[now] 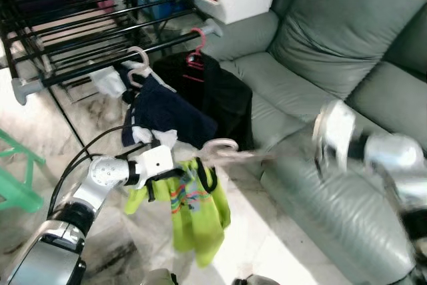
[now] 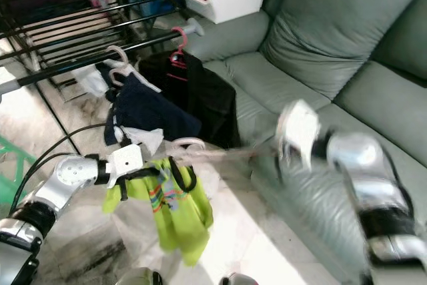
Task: Hang hanger
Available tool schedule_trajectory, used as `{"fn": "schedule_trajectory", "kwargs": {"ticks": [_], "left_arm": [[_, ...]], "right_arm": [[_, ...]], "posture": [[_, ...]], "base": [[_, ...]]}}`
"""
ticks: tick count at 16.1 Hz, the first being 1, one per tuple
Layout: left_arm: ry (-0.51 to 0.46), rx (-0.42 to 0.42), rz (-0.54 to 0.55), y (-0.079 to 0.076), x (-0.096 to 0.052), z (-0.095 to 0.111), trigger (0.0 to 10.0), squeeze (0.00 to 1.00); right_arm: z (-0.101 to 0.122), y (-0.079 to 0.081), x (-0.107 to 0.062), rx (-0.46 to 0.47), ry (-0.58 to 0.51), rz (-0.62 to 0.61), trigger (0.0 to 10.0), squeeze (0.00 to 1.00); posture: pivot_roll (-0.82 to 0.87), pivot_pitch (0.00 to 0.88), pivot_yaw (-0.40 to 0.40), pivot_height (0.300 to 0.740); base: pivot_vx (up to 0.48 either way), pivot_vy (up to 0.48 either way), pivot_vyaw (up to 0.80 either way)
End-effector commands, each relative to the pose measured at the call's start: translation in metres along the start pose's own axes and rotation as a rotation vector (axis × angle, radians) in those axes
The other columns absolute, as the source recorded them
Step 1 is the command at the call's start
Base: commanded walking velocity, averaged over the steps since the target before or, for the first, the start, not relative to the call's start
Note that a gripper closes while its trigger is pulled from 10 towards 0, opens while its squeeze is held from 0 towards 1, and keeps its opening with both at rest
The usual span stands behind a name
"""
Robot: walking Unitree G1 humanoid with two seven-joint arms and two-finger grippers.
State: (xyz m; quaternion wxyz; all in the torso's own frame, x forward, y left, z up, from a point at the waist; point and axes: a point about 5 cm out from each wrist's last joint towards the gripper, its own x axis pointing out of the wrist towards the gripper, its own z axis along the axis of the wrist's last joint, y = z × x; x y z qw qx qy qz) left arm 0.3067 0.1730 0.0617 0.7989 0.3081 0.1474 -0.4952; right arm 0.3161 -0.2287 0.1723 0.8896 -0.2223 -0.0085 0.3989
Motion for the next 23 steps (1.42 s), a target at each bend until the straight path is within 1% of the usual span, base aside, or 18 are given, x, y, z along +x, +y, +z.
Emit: {"fn": "schedule_trajectory", "kwargs": {"ticks": [1, 3, 4, 6, 7, 8, 9, 11, 12, 13, 14, 15, 16, 18, 19, 20, 21, 23], "left_arm": [[0.006, -0.022, 0.072, 0.009, -0.004, -0.001, 0.0, 0.00], [-0.031, -0.151, 0.184, 0.017, -0.002, 0.001, 0.0, 0.00], [-0.082, -0.276, 0.237, 0.020, 0.002, 0.004, 0.0, 0.00], [-0.124, -0.331, 0.293, 0.024, 0.004, 0.008, 0.0, 0.00], [-0.173, -0.346, 0.299, 0.026, 0.005, 0.016, 0.0, 0.00], [-0.266, -0.323, 0.277, 0.031, 0.007, 0.037, 0.0, 0.00], [-0.307, -0.309, 0.274, 0.033, 0.007, 0.048, 0.0, 0.00], [-0.404, -0.213, 0.242, 0.039, 0.004, 0.078, 0.0, 0.00], [-0.431, -0.197, 0.221, 0.039, 0.003, 0.085, 0.0, 0.00], [-0.450, -0.184, 0.202, 0.039, 0.002, 0.090, 0.0, 0.00], [-0.488, -0.139, 0.156, 0.036, 0.000, 0.104, 0.0, 0.00], [-0.525, -0.121, 0.123, 0.033, -0.002, 0.115, 0.0, 0.00], [-0.537, -0.114, 0.112, 0.032, -0.002, 0.120, 0.0, 0.00], [-0.561, -0.093, 0.102, 0.031, 0.000, 0.130, 0.0, 0.00], [-0.575, -0.084, 0.093, 0.030, 0.000, 0.136, 0.0, 0.00], [-0.595, -0.077, 0.081, 0.027, 0.001, 0.143, 0.0, 0.00], [-0.598, -0.063, 0.071, 0.024, 0.001, 0.147, 0.0, 0.00], [-0.603, -0.053, 0.053, 0.019, 0.002, 0.151, 0.0, 0.00]], "right_arm": [[0.004, -0.011, -0.005, 0.002, -0.035, -0.120, 10.0, 1.00], [0.005, -0.011, -0.009, -0.004, -0.072, -0.243, 10.0, 1.00], [0.005, -0.009, -0.011, 0.022, -0.096, -0.320, 10.0, 1.00], [0.005, -0.008, -0.012, 0.105, -0.142, -0.411, 10.0, 1.00], [0.001, -0.008, -0.014, 0.171, -0.152, -0.479, 10.0, 1.00], [-0.008, -0.008, -0.015, 0.294, -0.168, -0.577, 10.0, 1.00], [-0.010, -0.006, -0.015, 0.308, -0.164, -0.602, 10.0, 1.00], [-0.013, 0.013, -0.001, 0.347, -0.165, -0.555, 10.0, 1.00], [-0.013, 0.017, 0.003, 0.361, -0.165, -0.540, 10.0, 0.99], [-0.013, 0.020, 0.006, 0.372, -0.165, -0.532, 10.0, 0.92], [-0.017, 0.027, 0.012, 0.412, -0.156, -0.511, 10.0, 0.40], [-0.020, 0.033, 0.017, 0.464, -0.150, -0.488, 10.0, 0.20], [-0.022, 0.036, 0.019, 0.482, -0.148, -0.476, 10.0, 0.00], [-0.025, 0.050, 0.029, 0.560, -0.135, -0.379, 10.0, 0.00], [-0.026, 0.062, 0.035, 0.585, -0.121, -0.292, 10.0, 0.00], [-0.027, 0.073, 0.037, 0.578, -0.111, -0.242, 10.0, 0.00], [-0.027, 0.078, 0.038, 0.585, -0.108, -0.214, 10.0, 0.00], [-0.024, 0.080, 0.039, 0.596, -0.115, -0.185, 10.0, 0.00]], "posture": [[-0.07, 0.036, 0.032, 0.740], [-0.07, 0.036, 0.037, 0.740], [-0.07, 0.035, 0.038, 0.740], [-0.07, 0.034, 0.038, 0.740], [-0.07, 0.034, 0.038, 0.740], [-0.07, 0.034, 0.038, 0.740], [-0.07, 0.034, 0.038, 0.740], [-0.05, 0.029, 0.036, 0.740], [-0.05, 0.028, 0.037, 0.740], [-0.04, 0.026, 0.038, 0.740], [-0.04, 0.024, 0.038, 0.740], [-0.04, 0.022, 0.039, 0.740], [-0.04, 0.022, 0.039, 0.740], [-0.04, 0.018, 0.040, 0.740], [-0.04, 0.018, 0.040, 0.740], [-0.04, 0.018, 0.040, 0.740], [-0.04, 0.018, 0.040, 0.740], [-0.04, 0.020, 0.041, 0.740]], "base": [[0.000, 0.000, 0.00], [0.000, 0.000, 0.00], [0.000, 0.000, 0.00], [0.000, 0.000, 0.00], [0.000, 0.000, 0.00], [0.000, 0.000, 0.00], [0.000, 0.000, 0.00], [0.000, 0.000, 0.00], [0.000, 0.000, 0.00], [0.000, 0.000, 0.00], [0.000, 0.000, 0.00], [0.000, 0.000, 0.00], [0.000, 0.000, 0.00], [0.000, 0.000, 0.00], [0.000, 0.000, 0.00], [0.000, 0.000, 0.00], [0.000, 0.000, 0.00], [0.000, 0.000, 0.00]]}}
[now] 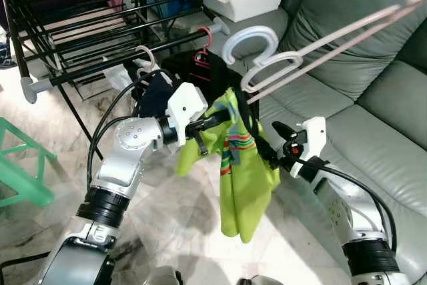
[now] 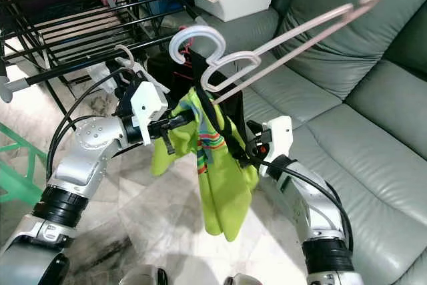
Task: Hang hanger
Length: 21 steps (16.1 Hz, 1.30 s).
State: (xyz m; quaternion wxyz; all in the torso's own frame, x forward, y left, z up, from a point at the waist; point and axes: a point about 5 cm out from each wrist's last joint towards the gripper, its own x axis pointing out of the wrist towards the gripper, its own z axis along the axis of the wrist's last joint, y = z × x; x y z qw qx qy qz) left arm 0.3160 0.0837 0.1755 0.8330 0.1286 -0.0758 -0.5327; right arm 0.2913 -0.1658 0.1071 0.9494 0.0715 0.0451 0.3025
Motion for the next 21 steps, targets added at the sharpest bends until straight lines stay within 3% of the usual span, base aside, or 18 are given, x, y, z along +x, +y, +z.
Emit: {"fn": "schedule_trajectory", "kwargs": {"ticks": [1, 3, 6, 8, 10, 11, 12, 13, 14, 15, 17, 20, 21], "left_arm": [[-0.040, 0.025, -0.033, -0.005, 0.004, 0.012, 0.0, 0.00], [-0.078, 0.019, -0.054, -0.009, 0.008, 0.021, 0.0, 0.00], [-0.163, -0.002, -0.125, -0.029, 0.017, 0.043, 0.0, 0.00], [-0.205, -0.015, -0.131, -0.036, 0.022, 0.054, 0.0, 0.00], [-0.194, -0.002, -0.090, -0.029, 0.021, 0.052, 0.0, 0.00], [-0.130, 0.053, -0.041, -0.018, 0.014, 0.040, 0.0, 0.00], [-0.094, 0.083, -0.016, -0.013, 0.009, 0.033, 0.0, 0.00], [-0.045, 0.132, 0.039, -0.002, 0.002, 0.023, 0.0, 0.00], [-0.005, 0.143, 0.098, 0.009, -0.006, 0.015, 0.0, 0.00], [0.037, 0.162, 0.143, 0.020, -0.014, 0.007, 0.0, 0.00], [0.095, 0.195, 0.215, 0.041, -0.032, 0.001, 0.0, 0.00], [0.116, 0.218, 0.263, 0.057, -0.047, 0.001, 0.0, 0.00], [0.117, 0.196, 0.291, 0.064, -0.055, 0.001, 0.0, 0.00]], "right_arm": [[0.004, 0.003, 0.001, -0.002, 0.004, 0.036, 10.0, 0.00], [0.001, 0.002, 0.001, -0.017, 0.018, 0.025, 10.0, 0.00], [-0.001, -0.002, 0.009, -0.031, 0.039, -0.015, 10.0, 0.00], [-0.010, -0.006, 0.013, -0.068, 0.111, -0.067, 10.0, 0.00], [-0.012, -0.010, 0.010, -0.078, 0.136, -0.098, 10.0, 0.00], [-0.012, -0.013, 0.002, -0.089, 0.152, -0.112, 10.0, 0.00], [-0.011, -0.015, -0.004, -0.093, 0.152, -0.115, 9.1, 0.00], [-0.009, -0.019, -0.013, -0.101, 0.154, -0.116, 5.3, 0.00], [-0.007, -0.024, -0.024, -0.114, 0.160, -0.122, 3.1, 0.00], [-0.005, -0.031, -0.037, -0.123, 0.170, -0.141, 2.5, 0.00], [0.003, -0.053, -0.065, -0.134, 0.183, -0.246, 0.1, 0.00], [0.014, -0.078, -0.087, -0.142, 0.182, -0.421, 0.0, 0.00], [0.021, -0.093, -0.095, -0.168, 0.178, -0.550, 0.0, 0.00]], "posture": [[-0.05, 0.021, 0.040, 0.740], [-0.05, 0.021, 0.038, 0.740], [-0.04, 0.023, 0.031, 0.740], [-0.04, 0.024, 0.025, 0.740], [-0.03, 0.025, 0.023, 0.740], [-0.04, 0.027, 0.022, 0.740], [-0.04, 0.029, 0.023, 0.740], [-0.04, 0.032, 0.025, 0.740], [-0.05, 0.035, 0.025, 0.740], [-0.06, 0.036, 0.025, 0.740], [-0.06, 0.036, 0.025, 0.740], [-0.08, 0.040, 0.026, 0.740], [-0.08, 0.039, 0.024, 0.740]], "base": [[0.000, 0.000, 0.00], [0.000, 0.000, 0.00], [0.000, 0.000, 0.00], [0.000, 0.000, 0.00], [0.000, 0.000, 0.00], [0.000, 0.000, 0.00], [0.000, 0.000, 0.00], [0.000, 0.000, 0.00], [0.000, 0.000, 0.00], [0.000, 0.000, 0.00], [0.000, 0.000, 0.00], [0.000, 0.000, 0.00], [0.000, 0.000, 0.00]]}}
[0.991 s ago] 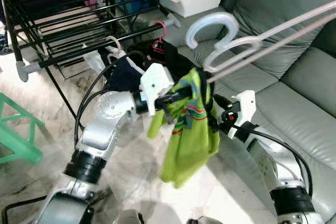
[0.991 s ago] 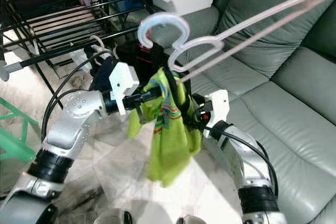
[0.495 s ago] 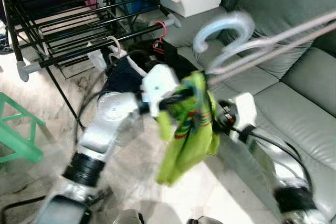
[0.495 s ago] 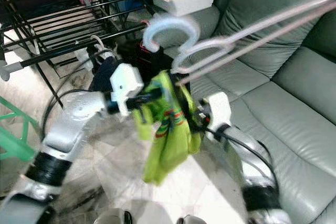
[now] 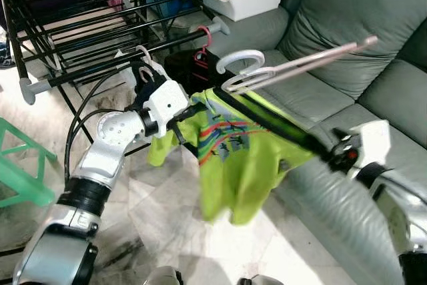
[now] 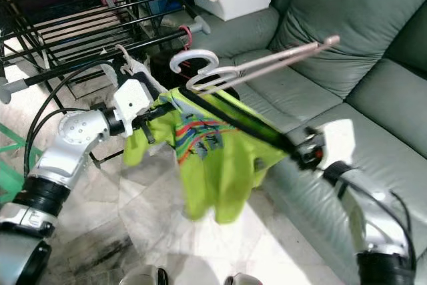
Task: Hang hanger
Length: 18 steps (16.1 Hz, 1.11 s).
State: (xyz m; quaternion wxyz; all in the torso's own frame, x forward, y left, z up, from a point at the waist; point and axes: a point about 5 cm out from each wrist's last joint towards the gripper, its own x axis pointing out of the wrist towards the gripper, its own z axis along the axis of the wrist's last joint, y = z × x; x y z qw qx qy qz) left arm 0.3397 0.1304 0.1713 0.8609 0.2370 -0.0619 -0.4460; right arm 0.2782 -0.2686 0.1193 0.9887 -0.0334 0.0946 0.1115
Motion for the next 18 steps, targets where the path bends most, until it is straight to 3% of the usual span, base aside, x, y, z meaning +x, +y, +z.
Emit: {"fn": "schedule_trajectory", "kwargs": {"ticks": [1, 2, 4, 6, 7, 9, 14, 18], "left_arm": [[-0.032, -0.005, 0.154, 0.036, -0.025, 0.007, 0.0, 0.00], [-0.033, -0.041, 0.148, 0.038, -0.030, 0.005, 0.0, 0.00], [-0.045, -0.203, -0.015, 0.025, -0.040, -0.002, 0.0, 0.00], [-0.017, -0.323, -0.200, 0.003, -0.049, -0.010, 0.0, 0.00], [0.002, -0.340, -0.241, -0.002, -0.052, -0.013, 0.0, 0.00], [0.095, -0.335, -0.332, -0.017, -0.059, -0.029, 0.0, 0.00], [0.189, -0.344, -0.389, -0.029, -0.063, -0.044, 0.0, 0.00], [0.339, -0.215, -0.416, -0.035, -0.066, -0.063, 0.0, 0.00]], "right_arm": [[-0.003, -0.035, -0.015, -0.010, 0.046, -0.198, 0.0, 0.00], [0.004, -0.043, -0.015, 0.004, 0.014, -0.259, 0.0, 0.00], [0.027, -0.064, -0.010, 0.064, -0.067, -0.416, 0.0, 0.00], [0.047, -0.076, -0.005, 0.088, -0.132, -0.480, 0.0, 0.00], [0.052, -0.077, -0.004, 0.081, -0.153, -0.486, 0.0, 0.00], [0.069, -0.078, -0.001, 0.071, -0.232, -0.479, 0.0, 0.00], [0.087, -0.072, 0.002, 0.025, -0.326, -0.414, 0.0, 0.00], [0.095, -0.070, 0.009, -0.008, -0.340, -0.397, 0.0, 0.00]], "posture": [[-0.08, 0.037, 0.023, 0.740], [-0.08, 0.037, 0.023, 0.740], [-0.07, 0.034, 0.020, 0.740], [-0.07, 0.031, 0.017, 0.740], [-0.07, 0.030, 0.015, 0.740], [-0.07, 0.029, 0.013, 0.740], [-0.08, 0.025, 0.010, 0.740], [-0.08, 0.023, 0.012, 0.740]], "base": [[0.000, 0.000, 0.00], [0.000, 0.000, 0.00], [0.000, 0.000, 0.00], [0.000, 0.000, 0.00], [0.000, 0.000, 0.00], [0.000, 0.000, 0.00], [0.000, 0.000, 0.00], [0.000, 0.000, 0.00]]}}
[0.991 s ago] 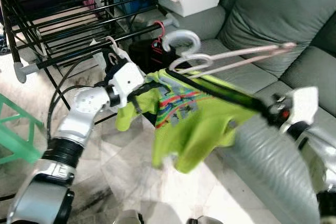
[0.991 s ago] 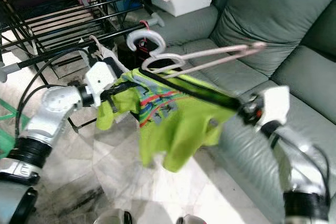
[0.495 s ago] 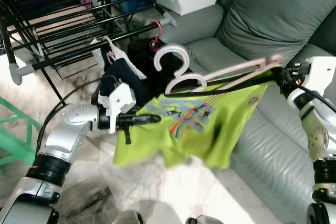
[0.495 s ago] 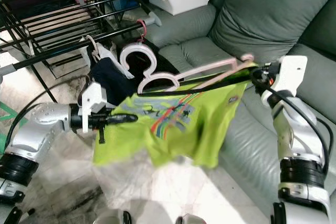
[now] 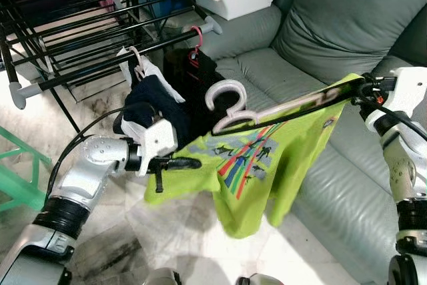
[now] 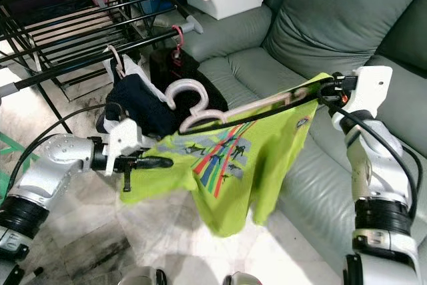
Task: Hang hanger
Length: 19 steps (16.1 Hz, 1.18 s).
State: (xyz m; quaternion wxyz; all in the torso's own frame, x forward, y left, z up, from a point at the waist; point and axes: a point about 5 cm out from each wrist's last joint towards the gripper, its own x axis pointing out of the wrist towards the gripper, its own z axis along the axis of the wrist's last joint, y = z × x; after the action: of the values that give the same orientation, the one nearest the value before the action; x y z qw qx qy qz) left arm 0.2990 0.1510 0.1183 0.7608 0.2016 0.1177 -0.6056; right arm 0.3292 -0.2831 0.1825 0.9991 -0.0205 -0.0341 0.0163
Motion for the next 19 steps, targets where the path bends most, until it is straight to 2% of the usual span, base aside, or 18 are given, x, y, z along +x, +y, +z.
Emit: {"fn": "schedule_trajectory", "kwargs": {"ticks": [1, 2, 3, 5, 6, 8, 9, 10, 11, 15, 16, 17, 18, 19], "left_arm": [[0.146, -0.054, 0.051, 0.001, -0.028, -0.029, 0.0, 0.00], [0.176, -0.048, 0.069, 0.002, -0.027, -0.033, 0.0, 0.00], [0.251, -0.034, 0.103, 0.003, -0.027, -0.043, 0.0, 0.00], [0.306, -0.026, 0.134, 0.004, -0.026, -0.049, 0.0, 0.00], [0.324, -0.026, 0.162, 0.005, -0.024, -0.051, 0.0, 0.00], [0.358, -0.024, 0.226, 0.008, -0.015, -0.054, 0.0, 0.00], [0.383, -0.021, 0.230, 0.007, -0.012, -0.056, 0.0, 0.00], [0.410, -0.006, 0.247, 0.007, -0.005, -0.058, 0.0, 0.00], [0.403, -0.011, 0.260, 0.008, 0.000, -0.057, 0.0, 0.00], [0.330, -0.035, 0.347, 0.009, 0.020, -0.048, 0.0, 0.00], [0.244, -0.091, 0.481, 0.016, 0.030, -0.039, 0.0, 0.00], [0.150, -0.157, 0.625, 0.025, 0.035, -0.030, 0.0, 0.00], [0.073, -0.219, 0.725, 0.031, 0.037, -0.022, 0.0, 0.00], [0.020, -0.275, 0.754, 0.032, 0.042, -0.016, 0.0, 0.00]], "right_arm": [[0.030, -0.044, -0.008, -0.041, -0.092, -0.191, 0.0, 0.00], [0.031, -0.042, -0.007, -0.045, -0.093, -0.184, 0.0, 0.00], [0.030, -0.036, -0.004, -0.062, -0.091, -0.160, 0.0, 0.00], [0.028, -0.031, -0.002, -0.086, -0.084, -0.144, 0.0, 0.00], [0.026, -0.023, 0.001, -0.120, -0.078, -0.118, 0.0, 0.00], [0.021, 0.000, 0.010, -0.170, -0.081, -0.054, 0.0, 0.00], [0.021, 0.010, 0.014, -0.158, -0.098, -0.042, 0.0, 0.00], [0.024, 0.031, 0.022, -0.132, -0.126, -0.008, 0.0, 0.00], [0.024, 0.043, 0.026, -0.122, -0.137, 0.024, 0.0, 0.00], [0.018, 0.090, 0.029, -0.133, -0.141, 0.193, 0.0, 0.00], [0.010, 0.110, 0.026, -0.127, -0.119, 0.281, 0.0, 0.00], [0.002, 0.121, 0.023, -0.123, -0.087, 0.339, 0.0, 0.00], [-0.005, 0.129, 0.019, -0.120, -0.064, 0.388, 0.0, 0.00], [-0.009, 0.138, 0.014, -0.112, -0.055, 0.442, 0.0, 0.00]], "posture": [[-0.08, 0.023, 0.012, 0.740], [-0.08, 0.023, 0.012, 0.740], [-0.08, 0.025, 0.012, 0.740], [-0.08, 0.025, 0.012, 0.740], [-0.08, 0.024, 0.014, 0.740], [-0.08, 0.023, 0.014, 0.740], [-0.08, 0.021, 0.015, 0.740], [-0.07, 0.020, 0.015, 0.740], [-0.07, 0.020, 0.015, 0.740], [-0.06, 0.016, 0.013, 0.740], [-0.06, 0.021, 0.013, 0.740], [-0.06, 0.021, 0.013, 0.740], [-0.07, 0.024, 0.012, 0.740], [-0.07, 0.024, 0.012, 0.740]], "base": [[0.000, 0.000, 0.00], [0.000, 0.000, 0.00], [0.000, 0.000, 0.00], [0.000, 0.000, 0.00], [0.000, 0.000, 0.00], [0.000, 0.000, 0.00], [0.000, 0.000, 0.00], [0.000, 0.000, 0.00], [0.000, 0.000, 0.00], [0.000, 0.000, 0.00], [0.000, 0.000, 0.00], [0.000, 0.000, 0.00], [0.000, 0.000, 0.00], [0.000, 0.000, 0.00]]}}
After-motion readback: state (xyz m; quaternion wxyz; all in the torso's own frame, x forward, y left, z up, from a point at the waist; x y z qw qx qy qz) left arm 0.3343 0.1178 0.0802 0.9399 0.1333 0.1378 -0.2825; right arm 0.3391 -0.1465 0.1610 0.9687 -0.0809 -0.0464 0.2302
